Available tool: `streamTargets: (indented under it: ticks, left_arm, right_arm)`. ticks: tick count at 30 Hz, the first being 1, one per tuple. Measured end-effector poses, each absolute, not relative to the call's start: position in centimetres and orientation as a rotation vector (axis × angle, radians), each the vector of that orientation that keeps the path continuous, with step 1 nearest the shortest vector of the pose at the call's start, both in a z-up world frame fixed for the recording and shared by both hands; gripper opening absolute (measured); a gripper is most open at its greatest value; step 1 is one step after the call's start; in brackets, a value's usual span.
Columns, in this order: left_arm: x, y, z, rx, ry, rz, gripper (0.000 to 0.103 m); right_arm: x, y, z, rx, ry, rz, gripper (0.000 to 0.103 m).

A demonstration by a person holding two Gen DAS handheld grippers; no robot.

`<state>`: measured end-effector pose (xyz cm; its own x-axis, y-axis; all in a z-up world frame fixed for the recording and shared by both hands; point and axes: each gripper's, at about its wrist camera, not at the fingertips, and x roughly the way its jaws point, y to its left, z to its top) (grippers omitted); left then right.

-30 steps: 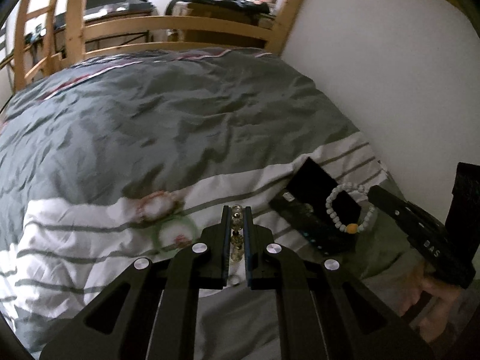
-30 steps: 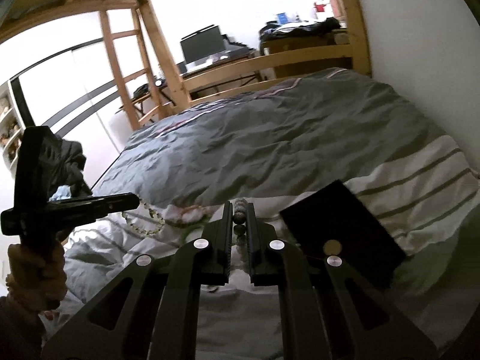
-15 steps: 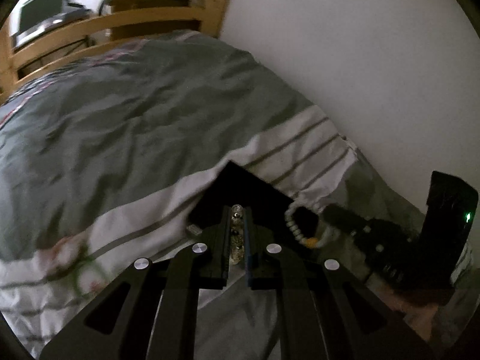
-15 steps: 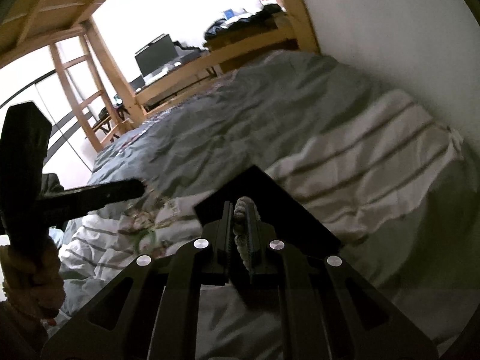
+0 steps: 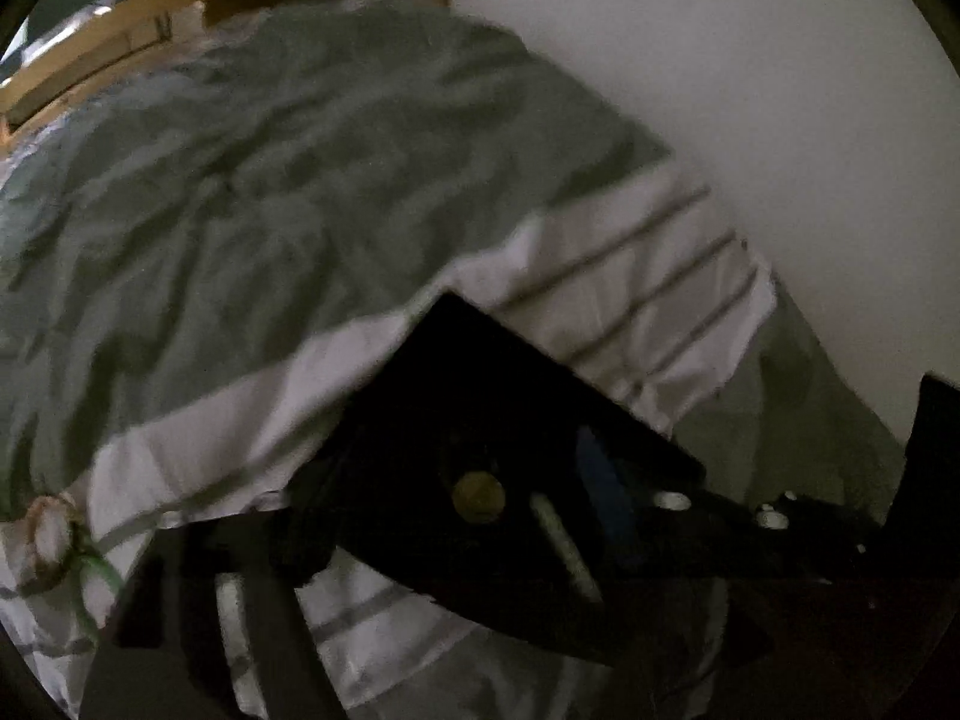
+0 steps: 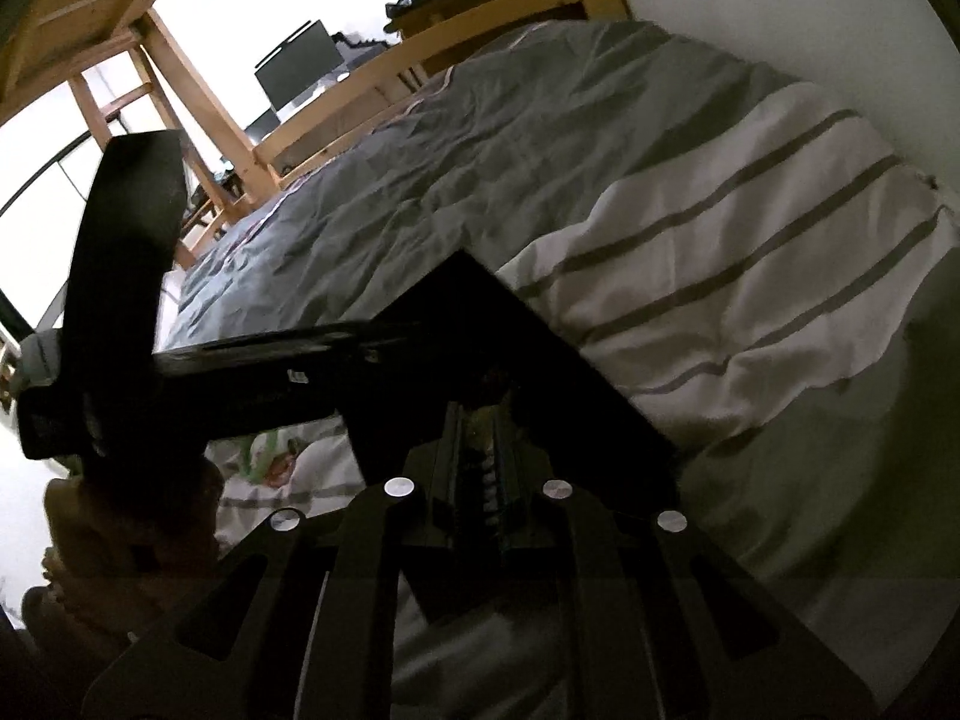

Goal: Organize jewelry
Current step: 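Carry the white bracelet onto the black box with the right tool while the left drops gold, then grasp a silver ring with the right tool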

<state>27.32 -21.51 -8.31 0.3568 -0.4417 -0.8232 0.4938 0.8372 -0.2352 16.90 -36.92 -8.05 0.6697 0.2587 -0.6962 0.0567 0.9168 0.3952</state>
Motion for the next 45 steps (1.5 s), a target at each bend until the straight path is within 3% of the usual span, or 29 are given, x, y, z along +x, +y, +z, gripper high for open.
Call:
streamTargets:
  ticks: [2,3,4,5,6,23,36,45]
  left_arm:
    - [27.1,-20.4,-6.8,0.047,1.013,-0.586,0.070]
    - [26.9,-19.9,-5.9,0.043,0.995,-0.578,0.071]
    - [26.7,-19.4,-5.2,0.042,0.980,-0.572,0.078]
    - [26.4,-18.8,-4.4,0.041,0.963,-0.564,0.082]
    - [26.0,-18.1,-3.6,0.043,0.947,-0.554,0.086]
    - [15.0,-1.9,4.9,0.059,0.775,-0.387,0.094]
    - [12.1,3.3,0.1,0.034,0.756,-0.384,0.094]
    - [17.4,1.6,-5.6,0.092,0.827,-0.393,0.094]
  right_arm:
    - [16.6,-37.0,-7.7,0.396,0.806,0.101,0.020]
    - [16.4,-36.8,-7.3,0.386,0.781,0.096,0.041]
    - [16.1,-36.7,-7.1,0.377,0.760,0.094,0.076]
    - [15.7,-36.5,-6.7,0.366,0.730,0.087,0.091]
    - [15.3,-35.9,-6.1,0.341,0.690,0.087,0.096]
    - [9.9,-28.7,2.3,0.268,0.518,0.169,0.099]
    - [9.5,-17.5,-0.8,0.039,0.647,0.350,0.099]
    - [12.1,-13.9,-6.6,-0.078,0.798,0.413,0.095]
